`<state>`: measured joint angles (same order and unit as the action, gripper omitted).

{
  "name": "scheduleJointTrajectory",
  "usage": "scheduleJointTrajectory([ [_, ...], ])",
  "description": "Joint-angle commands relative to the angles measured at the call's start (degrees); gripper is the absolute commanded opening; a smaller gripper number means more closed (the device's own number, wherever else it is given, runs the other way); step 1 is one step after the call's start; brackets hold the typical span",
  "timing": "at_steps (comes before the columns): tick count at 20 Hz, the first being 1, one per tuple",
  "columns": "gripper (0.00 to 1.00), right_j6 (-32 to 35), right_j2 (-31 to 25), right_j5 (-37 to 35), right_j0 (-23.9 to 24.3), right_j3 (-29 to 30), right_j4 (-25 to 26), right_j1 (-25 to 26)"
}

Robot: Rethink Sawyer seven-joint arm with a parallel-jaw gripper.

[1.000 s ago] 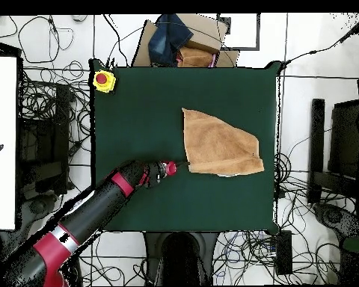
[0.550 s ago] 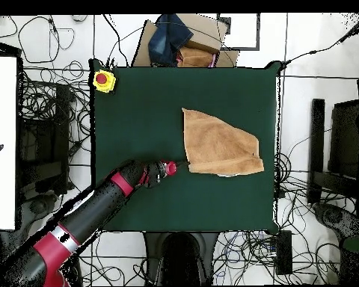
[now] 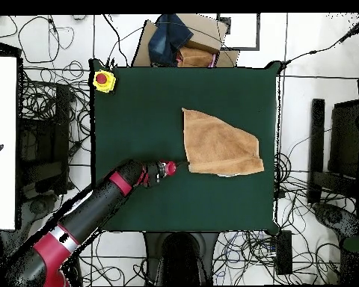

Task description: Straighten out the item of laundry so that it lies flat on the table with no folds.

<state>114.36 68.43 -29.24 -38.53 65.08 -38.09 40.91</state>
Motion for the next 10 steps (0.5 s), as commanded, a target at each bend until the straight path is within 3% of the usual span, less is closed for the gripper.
scheduleJointTrajectory([
  [1, 1.00, 16.0, -2.1, -6.4, 0.9, -7.9, -0.5, 4.4],
  [10, 1.00, 15.9, -2.2, -6.8, -0.5, -5.0, 0.6, 4.3],
])
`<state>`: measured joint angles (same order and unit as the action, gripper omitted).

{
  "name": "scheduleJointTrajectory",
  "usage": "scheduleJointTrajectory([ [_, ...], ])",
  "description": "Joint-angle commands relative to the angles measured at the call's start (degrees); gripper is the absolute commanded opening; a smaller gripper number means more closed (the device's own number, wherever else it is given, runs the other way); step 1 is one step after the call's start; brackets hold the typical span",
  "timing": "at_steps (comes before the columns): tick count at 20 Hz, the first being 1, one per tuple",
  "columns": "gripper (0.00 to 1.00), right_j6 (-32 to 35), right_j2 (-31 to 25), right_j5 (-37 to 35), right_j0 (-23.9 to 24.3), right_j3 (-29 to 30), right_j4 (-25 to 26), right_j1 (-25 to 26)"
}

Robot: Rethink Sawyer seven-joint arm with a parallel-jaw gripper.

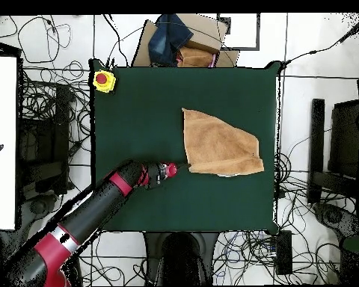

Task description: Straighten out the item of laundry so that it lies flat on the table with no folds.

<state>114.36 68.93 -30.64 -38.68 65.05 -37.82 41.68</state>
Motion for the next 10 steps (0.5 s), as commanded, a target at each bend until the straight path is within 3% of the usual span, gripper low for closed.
scheduleJointTrajectory([
  [1, 1.00, 15.9, -2.8, -5.0, -0.5, -4.6, 0.5, 3.5],
  [10, 1.00, 16.8, -1.1, -3.3, 0.1, -4.0, 1.0, 4.8],
])
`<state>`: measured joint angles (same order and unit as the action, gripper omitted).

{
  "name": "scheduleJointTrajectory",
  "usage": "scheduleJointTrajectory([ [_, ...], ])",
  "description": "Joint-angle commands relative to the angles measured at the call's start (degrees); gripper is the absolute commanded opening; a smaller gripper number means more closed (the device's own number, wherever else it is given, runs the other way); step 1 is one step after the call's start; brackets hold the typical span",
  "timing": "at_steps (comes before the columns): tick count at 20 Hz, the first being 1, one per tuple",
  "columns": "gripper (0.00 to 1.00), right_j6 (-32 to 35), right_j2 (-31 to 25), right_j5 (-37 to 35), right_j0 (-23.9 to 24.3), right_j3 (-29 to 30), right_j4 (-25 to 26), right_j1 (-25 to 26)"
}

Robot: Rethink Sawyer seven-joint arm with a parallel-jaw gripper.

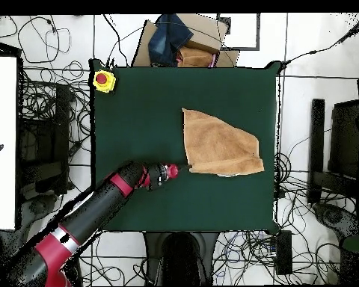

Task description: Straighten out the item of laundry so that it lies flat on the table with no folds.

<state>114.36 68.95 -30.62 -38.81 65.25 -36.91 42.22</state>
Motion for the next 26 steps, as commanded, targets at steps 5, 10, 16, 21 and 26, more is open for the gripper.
scheduleJointTrajectory([
  [5, 1.00, 18.7, 2.0, -2.7, 1.4, -2.2, 0.5, 7.1],
  [10, 1.00, 17.5, 1.0, 1.2, 1.3, 0.2, 0.7, 6.9],
  [16, 1.00, 16.9, 1.5, 2.4, 2.4, 0.3, 0.2, 6.5],
  [21, 1.00, 18.3, 4.3, -2.4, 3.2, -3.2, -1.0, 6.3],
  [26, 1.00, 17.5, 6.1, -2.4, 3.4, -4.1, -0.7, 5.9],
])
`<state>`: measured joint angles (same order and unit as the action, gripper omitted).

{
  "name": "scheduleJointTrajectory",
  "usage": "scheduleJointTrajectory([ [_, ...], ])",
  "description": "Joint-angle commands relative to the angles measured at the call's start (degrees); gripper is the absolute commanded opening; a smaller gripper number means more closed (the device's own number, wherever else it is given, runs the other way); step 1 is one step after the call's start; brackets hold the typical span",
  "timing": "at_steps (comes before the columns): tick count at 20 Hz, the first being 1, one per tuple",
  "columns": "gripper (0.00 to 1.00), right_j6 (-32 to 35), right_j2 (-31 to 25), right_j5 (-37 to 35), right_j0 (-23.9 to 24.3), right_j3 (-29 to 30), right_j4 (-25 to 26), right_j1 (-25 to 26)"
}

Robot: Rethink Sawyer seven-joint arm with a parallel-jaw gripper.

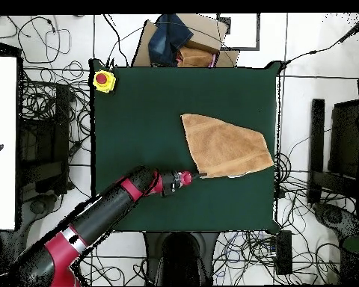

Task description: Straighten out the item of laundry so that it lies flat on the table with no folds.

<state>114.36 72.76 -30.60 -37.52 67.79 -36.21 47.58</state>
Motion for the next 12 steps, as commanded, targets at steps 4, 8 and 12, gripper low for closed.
scheduleJointTrajectory([
  [4, 1.00, 17.8, 1.3, -1.1, 1.3, -5.4, -1.9, 0.0],
  [8, 1.00, 18.3, 1.6, -0.9, -0.4, -1.7, -1.0, -0.5],
  [12, 1.00, 18.2, 2.1, -1.0, -0.2, -0.8, -0.6, -0.1],
])
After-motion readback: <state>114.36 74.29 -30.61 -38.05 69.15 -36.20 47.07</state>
